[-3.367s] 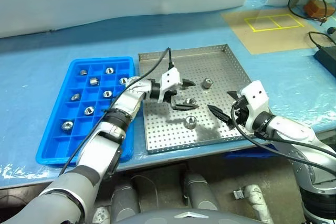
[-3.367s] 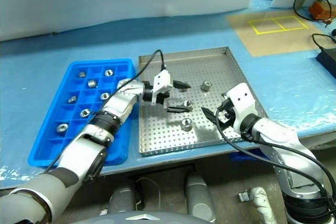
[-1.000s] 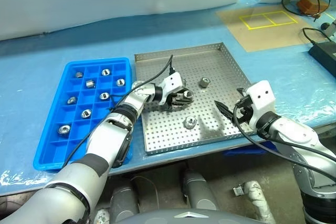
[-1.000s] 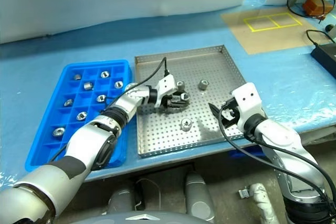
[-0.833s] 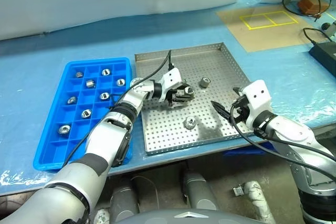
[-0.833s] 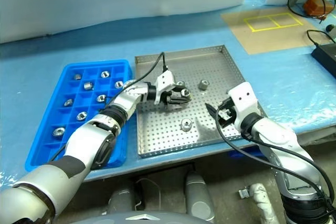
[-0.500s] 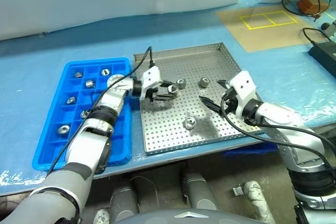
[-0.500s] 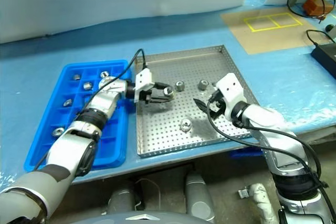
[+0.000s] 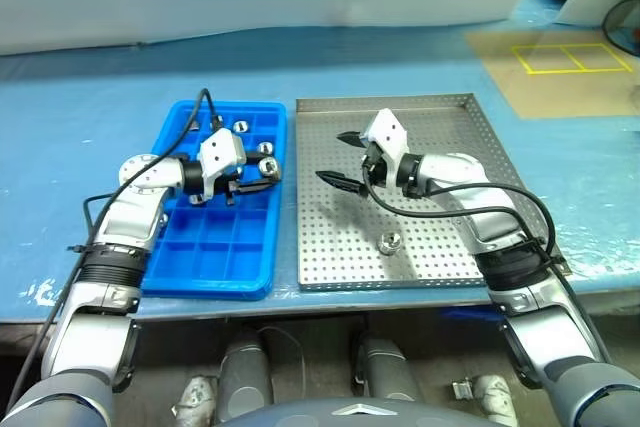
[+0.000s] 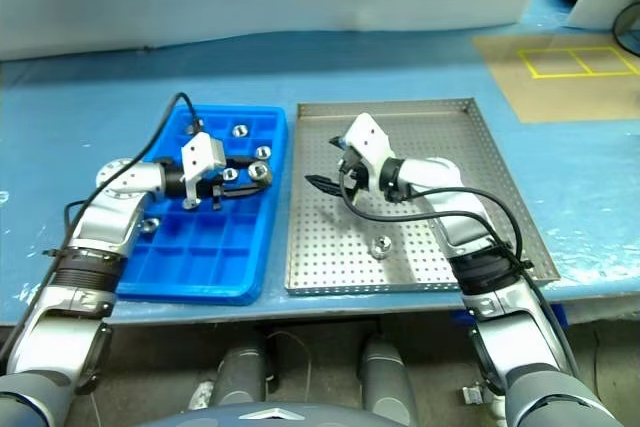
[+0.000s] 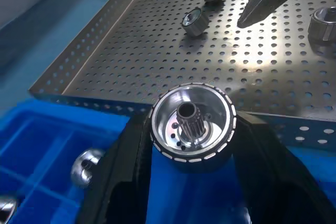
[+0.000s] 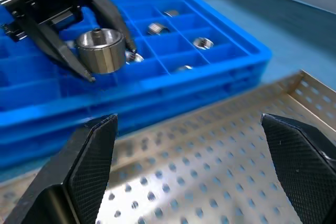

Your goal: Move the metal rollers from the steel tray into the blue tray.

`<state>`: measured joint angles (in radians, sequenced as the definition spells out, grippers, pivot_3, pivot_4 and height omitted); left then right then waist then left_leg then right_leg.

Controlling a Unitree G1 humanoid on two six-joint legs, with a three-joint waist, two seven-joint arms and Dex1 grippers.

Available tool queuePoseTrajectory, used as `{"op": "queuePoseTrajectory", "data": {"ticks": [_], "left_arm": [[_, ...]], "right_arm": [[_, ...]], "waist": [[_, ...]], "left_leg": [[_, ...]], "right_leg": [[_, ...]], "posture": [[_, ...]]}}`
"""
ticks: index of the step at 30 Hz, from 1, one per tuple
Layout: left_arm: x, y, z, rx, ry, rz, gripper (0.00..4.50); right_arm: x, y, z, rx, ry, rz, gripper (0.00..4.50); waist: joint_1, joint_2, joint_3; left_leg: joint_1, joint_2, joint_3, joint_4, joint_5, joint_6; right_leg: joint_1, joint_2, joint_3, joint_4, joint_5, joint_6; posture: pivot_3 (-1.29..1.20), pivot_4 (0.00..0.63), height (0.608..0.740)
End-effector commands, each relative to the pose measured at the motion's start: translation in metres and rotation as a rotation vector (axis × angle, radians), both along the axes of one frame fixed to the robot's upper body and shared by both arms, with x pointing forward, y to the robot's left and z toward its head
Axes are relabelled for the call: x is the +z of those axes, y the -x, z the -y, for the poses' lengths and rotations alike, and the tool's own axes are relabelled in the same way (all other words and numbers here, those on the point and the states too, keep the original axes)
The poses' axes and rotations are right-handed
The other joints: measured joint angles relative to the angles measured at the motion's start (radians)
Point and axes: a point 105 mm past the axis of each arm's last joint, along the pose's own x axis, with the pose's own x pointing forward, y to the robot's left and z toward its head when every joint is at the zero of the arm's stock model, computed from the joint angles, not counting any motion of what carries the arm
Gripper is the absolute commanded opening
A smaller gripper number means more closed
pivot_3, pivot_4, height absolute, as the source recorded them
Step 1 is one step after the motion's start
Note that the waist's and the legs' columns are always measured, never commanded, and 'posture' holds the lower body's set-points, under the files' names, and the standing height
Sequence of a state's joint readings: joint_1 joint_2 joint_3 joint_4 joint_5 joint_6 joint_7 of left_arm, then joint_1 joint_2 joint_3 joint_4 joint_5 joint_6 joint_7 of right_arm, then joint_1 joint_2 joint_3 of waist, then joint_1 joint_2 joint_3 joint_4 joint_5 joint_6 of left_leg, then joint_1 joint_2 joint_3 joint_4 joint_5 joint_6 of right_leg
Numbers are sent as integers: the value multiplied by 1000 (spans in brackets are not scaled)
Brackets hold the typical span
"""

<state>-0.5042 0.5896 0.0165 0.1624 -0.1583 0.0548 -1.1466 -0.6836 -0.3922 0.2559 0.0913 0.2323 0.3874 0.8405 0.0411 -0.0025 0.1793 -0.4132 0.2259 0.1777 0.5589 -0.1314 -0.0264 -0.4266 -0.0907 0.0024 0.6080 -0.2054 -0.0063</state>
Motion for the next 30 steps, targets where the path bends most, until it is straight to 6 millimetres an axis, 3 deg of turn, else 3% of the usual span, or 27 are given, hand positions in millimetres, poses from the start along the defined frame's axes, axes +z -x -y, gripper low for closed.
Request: {"op": "queuePoseTrajectory", "data": {"ticks": [1, 5, 11, 23, 30], "left_arm": [[21, 9, -16, 71, 29, 58, 1949], [19, 23, -41, 183, 37, 37, 1949], [16, 50, -60, 257, 80, -36, 1949], [-16, 113, -76, 327, 27, -285, 1949], [-25, 112, -83, 382, 49, -303, 1949]], "right_arm": [[11, 2, -21, 107, -16, 49, 4500], [11, 4, -44, 211, -18, 46, 4500], [6, 2, -52, 256, -4, 39, 4500], [2, 4, -67, 313, -23, 25, 4500], [12, 34, -70, 530, -36, -60, 4500]], "waist": [[10, 0, 0], [31, 0, 0], [62, 0, 0], [67, -1, 0], [87, -1, 0]], "left_leg": [[0, 0, 0, -1, 1, -1], [0, 0, -1, -5, 3, -4], [-2, 0, -2, -8, 4, -7], [-2, 3, -2, -15, 7, -11], [-2, 5, -2, -15, 7, -11]], "right_leg": [[-1, 0, 0, 0, 0, 0], [-3, 1, -1, 1, 0, 0], [-6, 1, -2, 2, 0, 0], [-10, 4, -3, 2, -1, -1], [-10, 6, -3, 2, -1, -2]], "posture": [[71, 150, 740], [143, 150, 740], [180, 150, 740], [237, 150, 740], [253, 150, 740]]}}
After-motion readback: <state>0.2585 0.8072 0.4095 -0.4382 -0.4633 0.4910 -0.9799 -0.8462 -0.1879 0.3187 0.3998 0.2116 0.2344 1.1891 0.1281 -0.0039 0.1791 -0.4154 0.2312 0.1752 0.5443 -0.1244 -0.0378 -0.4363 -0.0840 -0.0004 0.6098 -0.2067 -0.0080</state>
